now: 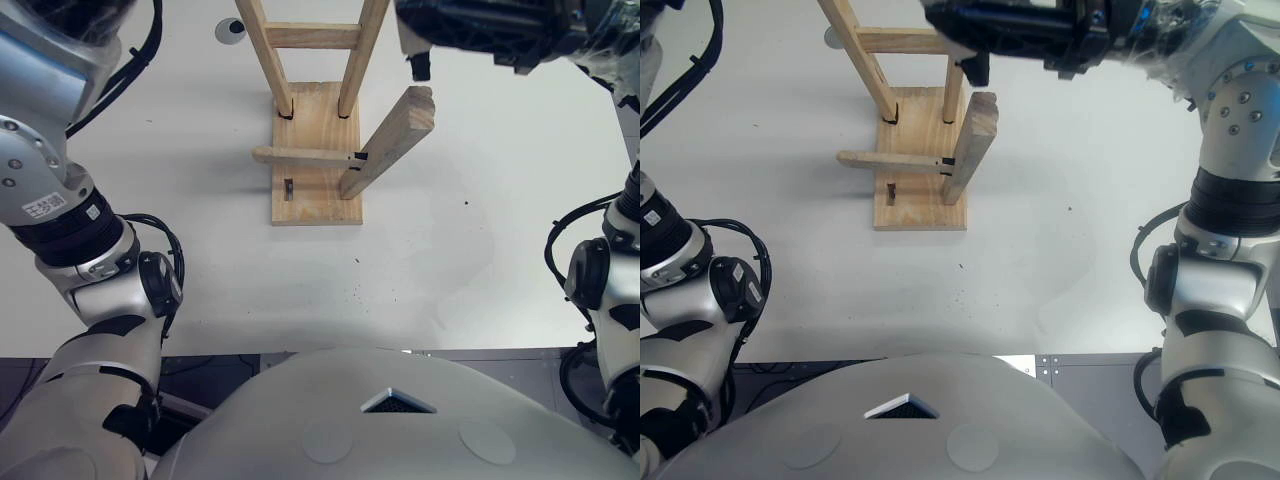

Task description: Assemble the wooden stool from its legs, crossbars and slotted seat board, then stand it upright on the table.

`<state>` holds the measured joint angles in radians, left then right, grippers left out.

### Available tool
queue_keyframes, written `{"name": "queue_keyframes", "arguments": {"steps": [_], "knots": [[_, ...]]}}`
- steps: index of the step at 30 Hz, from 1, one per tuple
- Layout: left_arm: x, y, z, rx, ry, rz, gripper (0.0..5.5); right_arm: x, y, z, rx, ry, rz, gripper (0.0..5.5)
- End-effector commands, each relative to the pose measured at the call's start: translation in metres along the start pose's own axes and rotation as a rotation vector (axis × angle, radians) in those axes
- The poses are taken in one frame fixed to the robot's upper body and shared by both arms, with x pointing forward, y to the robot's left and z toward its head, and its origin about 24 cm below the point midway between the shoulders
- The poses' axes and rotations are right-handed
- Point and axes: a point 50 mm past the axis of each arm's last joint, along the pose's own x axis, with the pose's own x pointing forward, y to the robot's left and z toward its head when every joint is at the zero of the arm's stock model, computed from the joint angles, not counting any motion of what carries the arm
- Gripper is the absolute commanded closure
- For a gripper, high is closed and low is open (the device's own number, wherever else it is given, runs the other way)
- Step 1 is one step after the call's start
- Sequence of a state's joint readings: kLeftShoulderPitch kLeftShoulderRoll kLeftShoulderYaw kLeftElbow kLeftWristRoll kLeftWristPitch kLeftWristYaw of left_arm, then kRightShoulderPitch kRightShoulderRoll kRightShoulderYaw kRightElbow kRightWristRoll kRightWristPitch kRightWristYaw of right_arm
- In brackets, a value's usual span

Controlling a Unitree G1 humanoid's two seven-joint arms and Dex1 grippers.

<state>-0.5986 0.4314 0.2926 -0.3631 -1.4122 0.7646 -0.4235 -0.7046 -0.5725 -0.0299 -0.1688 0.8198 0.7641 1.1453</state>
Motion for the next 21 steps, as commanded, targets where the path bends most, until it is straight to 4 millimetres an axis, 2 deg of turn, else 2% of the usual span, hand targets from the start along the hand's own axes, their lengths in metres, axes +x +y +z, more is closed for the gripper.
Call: {"name": "queue_keyframes", "arguments": {"steps": [1,6,13,21], "knots": [[-0.001,-0.003,-0.006,-0.016,0.023,-0.034,1.73,0.000,0.001,0.000,-0.002,0.041,0.004,3.46],[-0.005,-0.010,-0.011,-0.020,0.049,-0.085,0.98,0.001,0.001,-0.002,0.004,0.049,0.006,3.46],[-0.005,-0.005,-0.007,-0.032,0.003,-0.068,0.97,0.003,0.004,-0.009,-0.001,0.105,0.037,3.46],[-0.008,-0.014,-0.006,-0.057,-0.002,-0.142,2.08,0.003,0.004,-0.019,0.016,0.148,0.040,3.46]]}}
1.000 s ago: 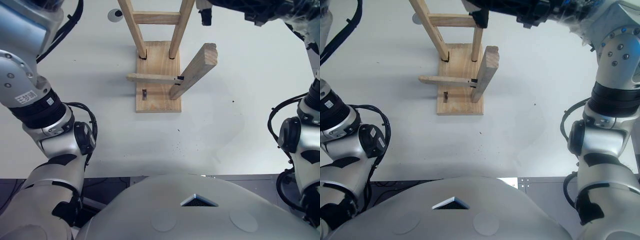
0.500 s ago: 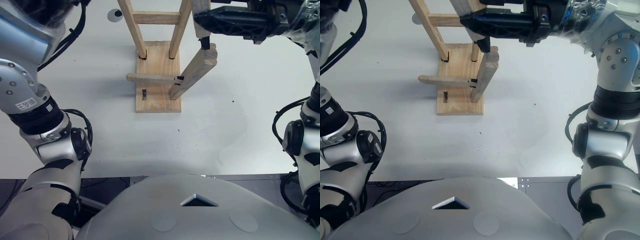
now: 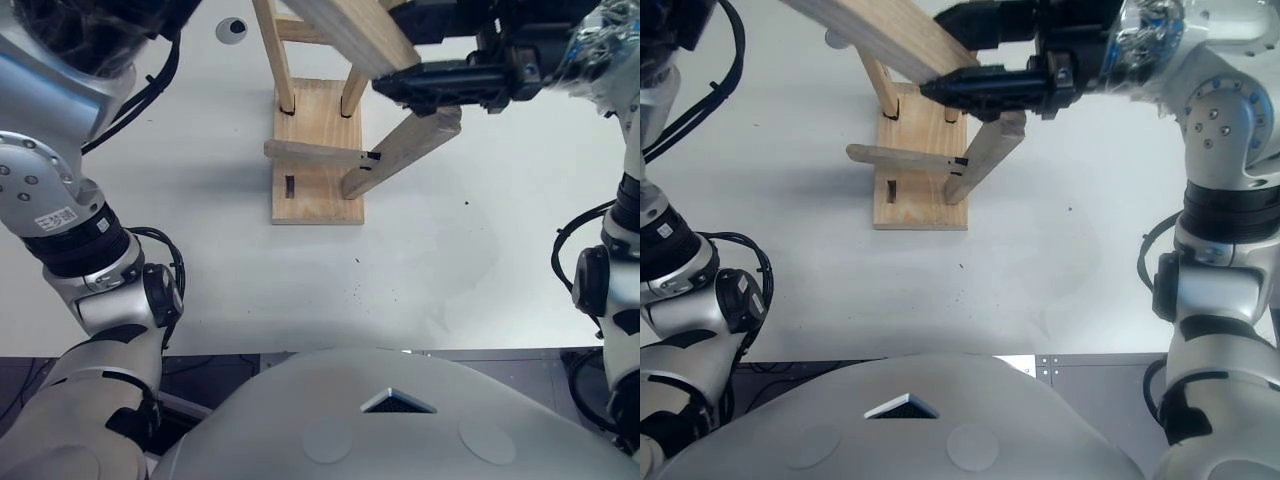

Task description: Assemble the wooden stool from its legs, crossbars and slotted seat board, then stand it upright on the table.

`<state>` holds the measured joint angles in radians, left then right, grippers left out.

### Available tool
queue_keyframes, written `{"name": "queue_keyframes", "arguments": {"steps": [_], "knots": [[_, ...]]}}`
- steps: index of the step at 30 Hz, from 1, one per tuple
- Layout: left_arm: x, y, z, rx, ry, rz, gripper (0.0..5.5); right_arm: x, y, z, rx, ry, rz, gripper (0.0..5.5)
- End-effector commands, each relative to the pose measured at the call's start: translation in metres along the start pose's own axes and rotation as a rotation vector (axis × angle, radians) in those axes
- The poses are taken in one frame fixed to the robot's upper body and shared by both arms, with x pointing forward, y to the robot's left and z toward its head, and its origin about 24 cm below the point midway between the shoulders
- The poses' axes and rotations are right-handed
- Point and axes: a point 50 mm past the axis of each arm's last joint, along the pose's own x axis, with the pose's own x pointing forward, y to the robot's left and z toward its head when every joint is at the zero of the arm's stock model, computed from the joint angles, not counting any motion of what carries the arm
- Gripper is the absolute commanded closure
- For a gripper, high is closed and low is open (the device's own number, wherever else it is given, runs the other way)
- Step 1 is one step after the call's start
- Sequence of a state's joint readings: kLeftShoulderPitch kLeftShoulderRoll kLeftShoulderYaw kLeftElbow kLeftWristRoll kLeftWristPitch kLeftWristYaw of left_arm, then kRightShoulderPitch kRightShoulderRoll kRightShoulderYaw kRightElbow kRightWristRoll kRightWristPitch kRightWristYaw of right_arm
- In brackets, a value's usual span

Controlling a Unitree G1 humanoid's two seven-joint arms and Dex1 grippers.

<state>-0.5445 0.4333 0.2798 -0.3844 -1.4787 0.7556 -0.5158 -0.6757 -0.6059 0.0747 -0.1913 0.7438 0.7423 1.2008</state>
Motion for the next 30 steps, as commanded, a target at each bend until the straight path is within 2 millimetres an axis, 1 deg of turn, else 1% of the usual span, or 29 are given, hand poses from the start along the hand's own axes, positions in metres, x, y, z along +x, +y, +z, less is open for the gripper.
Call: {"name": "queue_keyframes", "arguments": {"steps": [1,6,10,19,20,21,22,23,24,26,29,30], "knots": [[-0.001,-0.006,0.002,0.006,0.004,-0.033,2.25,-0.004,-0.001,0.000,0.008,0.004,-0.012,3.46],[0.001,-0.008,0.009,0.015,-0.023,-0.046,2.97,-0.004,-0.002,0.000,0.016,-0.011,-0.016,3.46],[0.000,-0.002,0.014,0.015,-0.048,-0.005,3.49,-0.003,-0.003,0.003,-0.002,-0.027,-0.023,3.46],[-0.010,0.004,0.041,0.098,-0.092,0.080,3.59,0.001,-0.009,0.009,-0.044,-0.063,-0.071,3.46],[-0.013,0.005,0.045,0.116,-0.096,0.097,3.59,0.001,-0.010,0.008,-0.039,-0.063,-0.078,3.09],[-0.016,0.007,0.050,0.138,-0.100,0.122,3.61,0.001,-0.011,0.008,-0.033,-0.061,-0.087,2.95],[-0.020,0.009,0.054,0.155,-0.102,0.145,3.84,0.001,-0.011,0.007,-0.031,-0.056,-0.095,2.67],[-0.024,0.010,0.058,0.174,-0.094,0.172,3.90,0.000,-0.011,0.006,-0.031,-0.052,-0.102,2.57],[-0.030,0.012,0.061,0.192,-0.076,0.203,3.92,0.000,-0.011,0.005,-0.032,-0.048,-0.110,2.29],[-0.045,0.015,0.063,0.218,-0.019,0.285,3.92,-0.003,-0.012,0.005,-0.034,-0.046,-0.135,1.99],[-0.064,0.021,0.049,0.247,0.098,0.386,3.92,-0.007,-0.016,0.008,-0.033,-0.065,-0.178,1.62],[-0.070,0.026,0.038,0.252,0.153,0.418,3.92,-0.009,-0.016,0.009,-0.020,-0.083,-0.189,1.61]]}}
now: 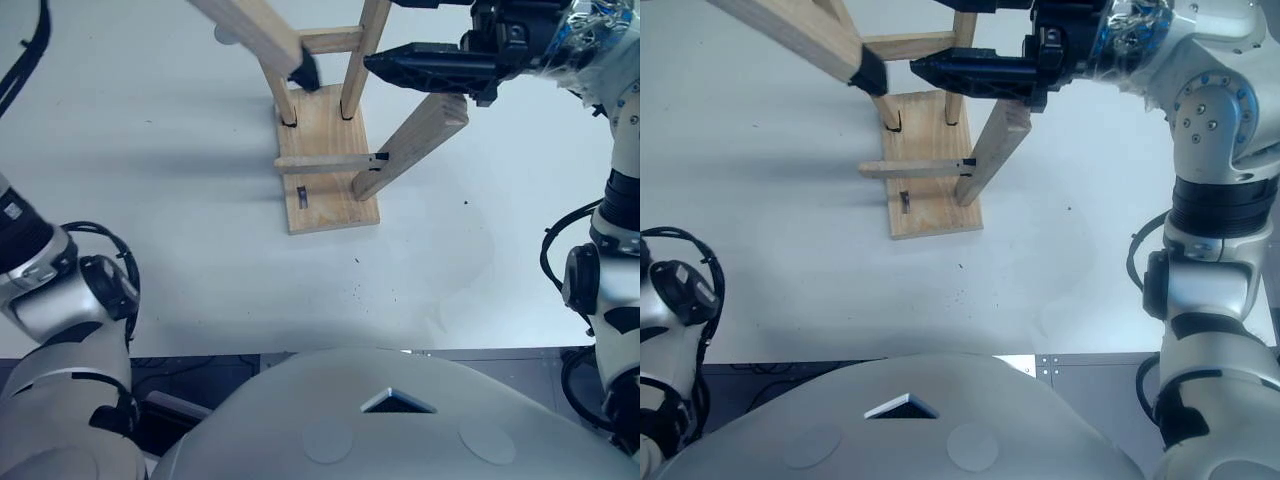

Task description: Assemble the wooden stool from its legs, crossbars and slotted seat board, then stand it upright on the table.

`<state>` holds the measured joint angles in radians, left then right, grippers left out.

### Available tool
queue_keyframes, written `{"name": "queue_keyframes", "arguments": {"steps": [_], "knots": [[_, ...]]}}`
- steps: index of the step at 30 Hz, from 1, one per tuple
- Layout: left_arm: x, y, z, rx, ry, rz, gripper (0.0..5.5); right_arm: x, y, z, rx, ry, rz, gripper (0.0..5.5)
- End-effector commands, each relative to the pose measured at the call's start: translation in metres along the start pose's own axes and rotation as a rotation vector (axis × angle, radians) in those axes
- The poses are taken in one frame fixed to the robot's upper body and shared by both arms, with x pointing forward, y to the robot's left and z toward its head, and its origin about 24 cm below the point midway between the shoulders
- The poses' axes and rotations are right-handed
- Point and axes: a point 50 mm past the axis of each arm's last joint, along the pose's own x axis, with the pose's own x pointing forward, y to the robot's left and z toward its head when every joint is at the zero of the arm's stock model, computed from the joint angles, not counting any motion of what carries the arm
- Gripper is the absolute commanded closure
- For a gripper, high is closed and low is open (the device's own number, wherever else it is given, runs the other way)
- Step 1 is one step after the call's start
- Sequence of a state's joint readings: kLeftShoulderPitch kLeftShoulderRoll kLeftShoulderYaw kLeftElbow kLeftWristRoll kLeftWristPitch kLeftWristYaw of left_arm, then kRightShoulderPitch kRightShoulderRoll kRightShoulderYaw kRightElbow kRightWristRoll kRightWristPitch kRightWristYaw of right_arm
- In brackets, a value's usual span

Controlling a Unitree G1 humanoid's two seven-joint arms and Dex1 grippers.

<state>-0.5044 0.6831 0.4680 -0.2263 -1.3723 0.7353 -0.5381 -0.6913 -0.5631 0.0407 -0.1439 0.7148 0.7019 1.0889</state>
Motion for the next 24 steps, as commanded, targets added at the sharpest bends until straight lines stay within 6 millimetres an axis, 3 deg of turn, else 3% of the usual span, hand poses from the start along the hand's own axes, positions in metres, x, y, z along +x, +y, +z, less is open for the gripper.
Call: {"name": "queue_keyframes", "arguments": {"steps": [1,4,6,12,16,24], "knots": [[-0.017,0.011,-0.032,0.046,0.171,0.086,3.92,-0.007,-0.004,0.007,0.020,-0.038,-0.047,1.61],[-0.027,0.023,-0.069,0.016,0.268,0.121,3.92,-0.014,-0.004,0.013,0.086,-0.113,-0.043,1.61],[-0.027,0.026,-0.084,-0.017,0.271,0.121,3.92,-0.017,-0.004,0.013,0.109,-0.126,-0.043,1.61],[-0.026,0.023,-0.113,-0.081,0.283,0.083,3.92,-0.016,-0.004,0.005,0.127,-0.086,-0.042,1.61],[-0.030,0.021,-0.120,-0.104,0.283,0.084,3.92,-0.016,-0.004,0.002,0.130,-0.059,-0.035,1.61],[-0.050,0.023,-0.148,-0.012,0.484,0.100,3.92,-0.014,-0.002,-0.001,0.125,-0.028,-0.027,1.61]]}}
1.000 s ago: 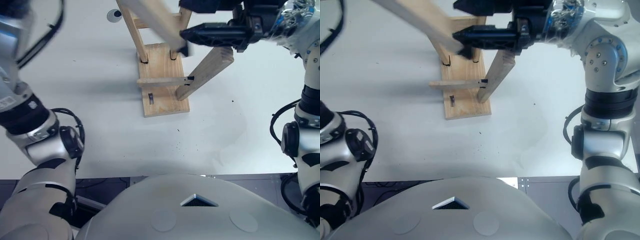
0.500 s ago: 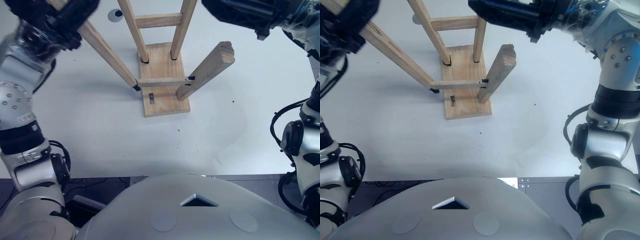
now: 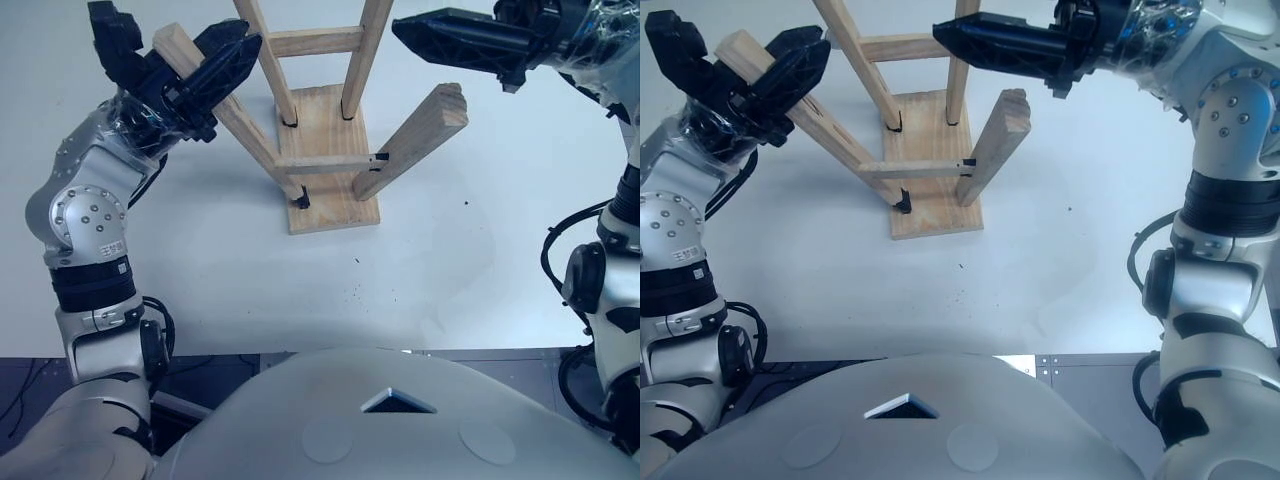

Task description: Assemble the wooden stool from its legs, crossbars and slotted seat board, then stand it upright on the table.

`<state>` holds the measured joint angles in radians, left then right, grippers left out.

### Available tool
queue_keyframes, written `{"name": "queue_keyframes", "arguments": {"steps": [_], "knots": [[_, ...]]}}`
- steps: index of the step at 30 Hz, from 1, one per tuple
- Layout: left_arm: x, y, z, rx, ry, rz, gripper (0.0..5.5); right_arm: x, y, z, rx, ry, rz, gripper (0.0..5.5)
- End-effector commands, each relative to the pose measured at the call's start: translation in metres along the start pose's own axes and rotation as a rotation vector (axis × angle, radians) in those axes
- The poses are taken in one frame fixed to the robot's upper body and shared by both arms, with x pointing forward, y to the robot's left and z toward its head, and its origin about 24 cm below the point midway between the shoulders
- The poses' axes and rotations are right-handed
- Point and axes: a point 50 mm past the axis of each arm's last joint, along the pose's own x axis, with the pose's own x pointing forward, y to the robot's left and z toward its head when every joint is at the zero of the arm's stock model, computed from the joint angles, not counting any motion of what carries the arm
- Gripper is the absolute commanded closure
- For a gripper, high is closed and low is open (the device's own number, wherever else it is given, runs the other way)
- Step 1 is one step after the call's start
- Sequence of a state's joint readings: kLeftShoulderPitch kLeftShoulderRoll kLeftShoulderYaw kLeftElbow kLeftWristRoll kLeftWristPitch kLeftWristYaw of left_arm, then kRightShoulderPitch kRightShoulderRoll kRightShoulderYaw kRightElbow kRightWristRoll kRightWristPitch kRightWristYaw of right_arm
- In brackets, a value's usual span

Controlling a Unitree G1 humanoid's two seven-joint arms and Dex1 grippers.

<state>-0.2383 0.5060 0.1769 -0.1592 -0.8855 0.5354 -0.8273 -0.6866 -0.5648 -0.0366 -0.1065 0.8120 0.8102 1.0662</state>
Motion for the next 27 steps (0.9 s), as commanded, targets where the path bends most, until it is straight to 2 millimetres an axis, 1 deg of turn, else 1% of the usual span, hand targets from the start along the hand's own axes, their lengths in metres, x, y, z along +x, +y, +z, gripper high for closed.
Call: {"name": "queue_keyframes", "arguments": {"steps": [1,2,4,6,8,11,14,17,21,23,27], "knots": [[-0.012,0.006,-0.027,0.059,0.207,0.052,3.92,-0.001,0.002,-0.003,-0.008,0.041,-0.002,1.61],[-0.015,0.005,-0.026,0.071,0.225,0.037,3.92,-0.001,0.003,-0.003,-0.008,0.046,-0.001,1.61],[-0.024,0.001,-0.015,0.097,0.268,-0.022,3.92,-0.001,0.005,-0.007,-0.003,0.065,0.006,1.61],[-0.032,-0.001,-0.004,0.137,0.352,-0.083,3.92,-0.001,0.008,-0.013,0.023,0.105,0.011,1.61],[-0.037,-0.003,0.001,0.172,0.424,-0.121,3.92,0.000,0.010,-0.020,0.047,0.133,0.008,1.61],[-0.038,-0.004,-0.003,0.204,0.451,-0.131,3.92,0.003,0.012,-0.027,0.066,0.140,0.002,1.61],[-0.040,-0.003,-0.008,0.204,0.425,-0.109,3.92,0.009,0.018,-0.035,0.094,0.130,0.020,1.61],[-0.044,-0.002,-0.010,0.199,0.405,-0.089,3.92,0.011,0.025,-0.036,0.162,0.081,0.072,1.61],[-0.045,-0.002,-0.011,0.194,0.389,-0.080,3.92,0.005,0.031,-0.031,0.267,0.007,0.138,1.61],[-0.044,-0.002,-0.011,0.184,0.366,-0.075,3.92,0.006,0.031,-0.037,0.264,0.046,0.123,1.61],[-0.043,-0.001,-0.009,0.174,0.344,-0.068,3.92,0.015,0.036,-0.052,0.224,0.124,0.109,1.61]]}}
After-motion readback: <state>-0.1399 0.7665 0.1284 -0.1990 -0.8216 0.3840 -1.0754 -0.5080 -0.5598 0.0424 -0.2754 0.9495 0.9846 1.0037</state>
